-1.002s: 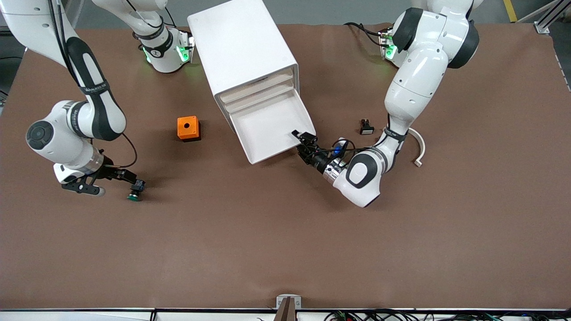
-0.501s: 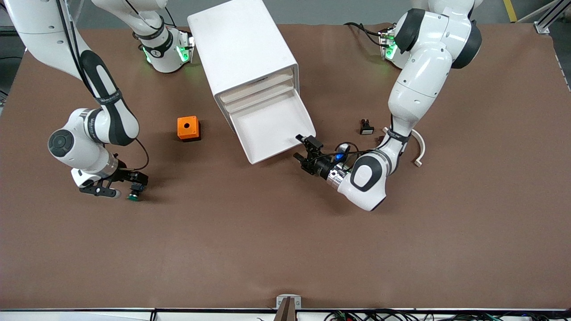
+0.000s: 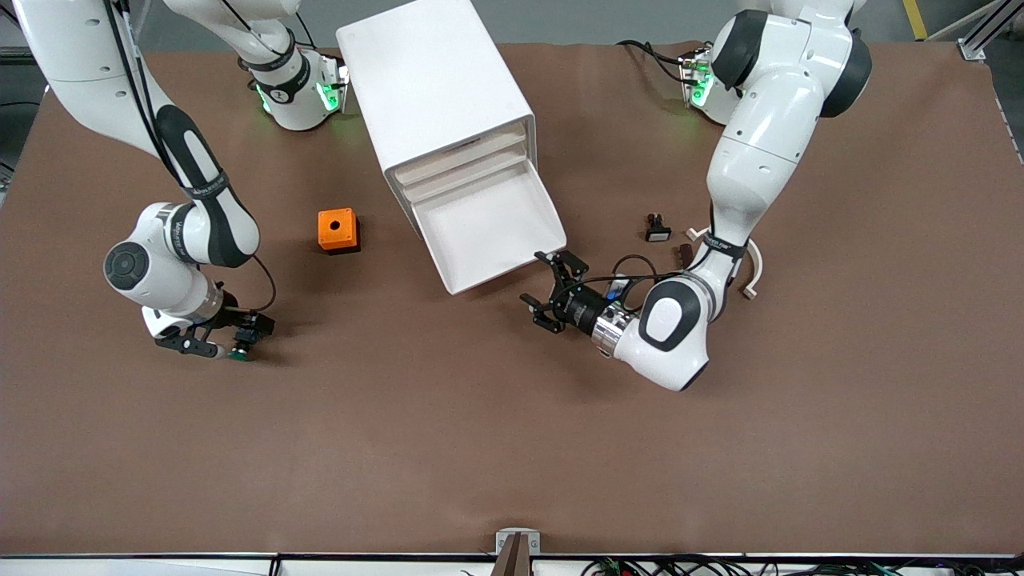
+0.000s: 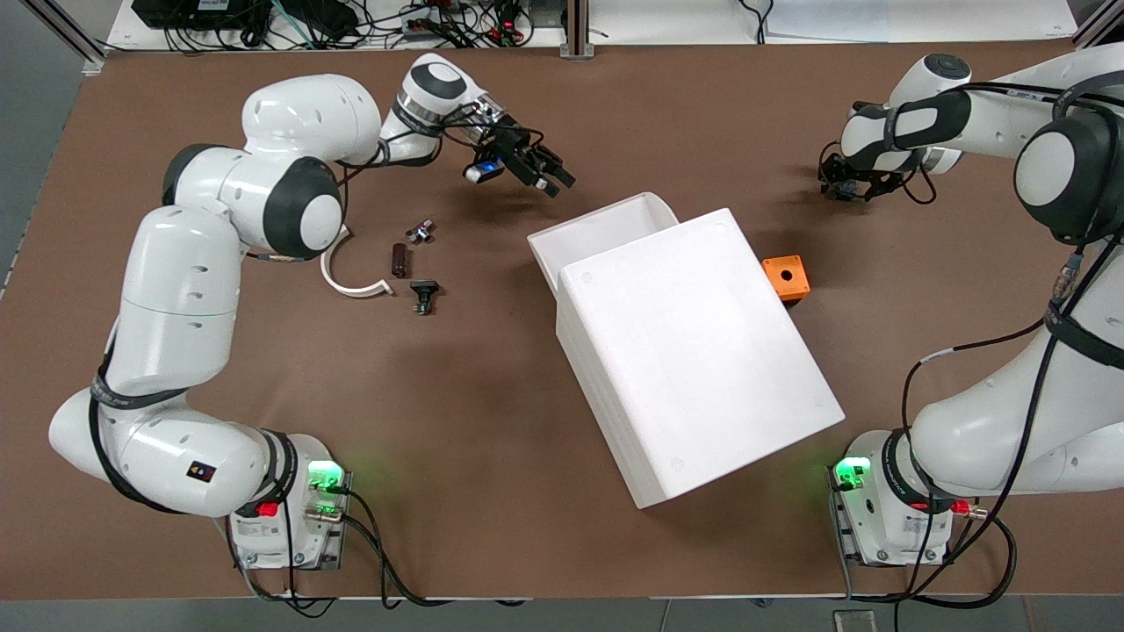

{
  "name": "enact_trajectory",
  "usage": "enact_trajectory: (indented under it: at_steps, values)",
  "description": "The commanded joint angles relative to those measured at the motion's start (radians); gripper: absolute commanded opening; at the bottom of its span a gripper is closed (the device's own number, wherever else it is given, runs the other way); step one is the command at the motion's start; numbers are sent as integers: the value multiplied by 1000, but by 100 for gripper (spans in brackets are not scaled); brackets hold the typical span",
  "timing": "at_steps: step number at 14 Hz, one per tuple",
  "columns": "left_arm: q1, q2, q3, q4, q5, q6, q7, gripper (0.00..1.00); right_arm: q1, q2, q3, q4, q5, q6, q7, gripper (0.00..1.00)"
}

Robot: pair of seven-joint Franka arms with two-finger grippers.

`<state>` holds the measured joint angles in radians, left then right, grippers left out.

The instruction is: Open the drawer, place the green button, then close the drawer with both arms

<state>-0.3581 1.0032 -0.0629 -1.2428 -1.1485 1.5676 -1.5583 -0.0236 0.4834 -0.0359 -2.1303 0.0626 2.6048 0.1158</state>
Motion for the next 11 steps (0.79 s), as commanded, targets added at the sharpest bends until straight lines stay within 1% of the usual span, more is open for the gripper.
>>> enact_trajectory:
  at_steps: [1,2,3,4,5,7,10,11]
  values:
    - [-15,-37,49,-7,-8,5,175,100,7,7,-2,13,11,3,15,99]
    - [-27,-47,66,-6,-7,6,246,100,7,7,-2,13,10,0,12,74]
    - [-38,-58,87,2,7,6,307,100,7,7,-2,13,10,-2,13,35]
    - [-41,-64,94,14,32,8,370,100,7,7,-2,13,10,-6,16,2]
    - [-42,-64,94,28,56,15,417,100,5,6,-2,13,11,-9,16,0]
    - [-42,-77,92,55,134,61,478,100,4,3,-2,13,11,-12,15,0]
    - [-44,-138,92,55,266,112,671,100,4,-15,-4,13,11,-14,16,0]
    - [-44,-150,91,55,304,130,697,100,2,-32,-5,15,11,-46,18,0]
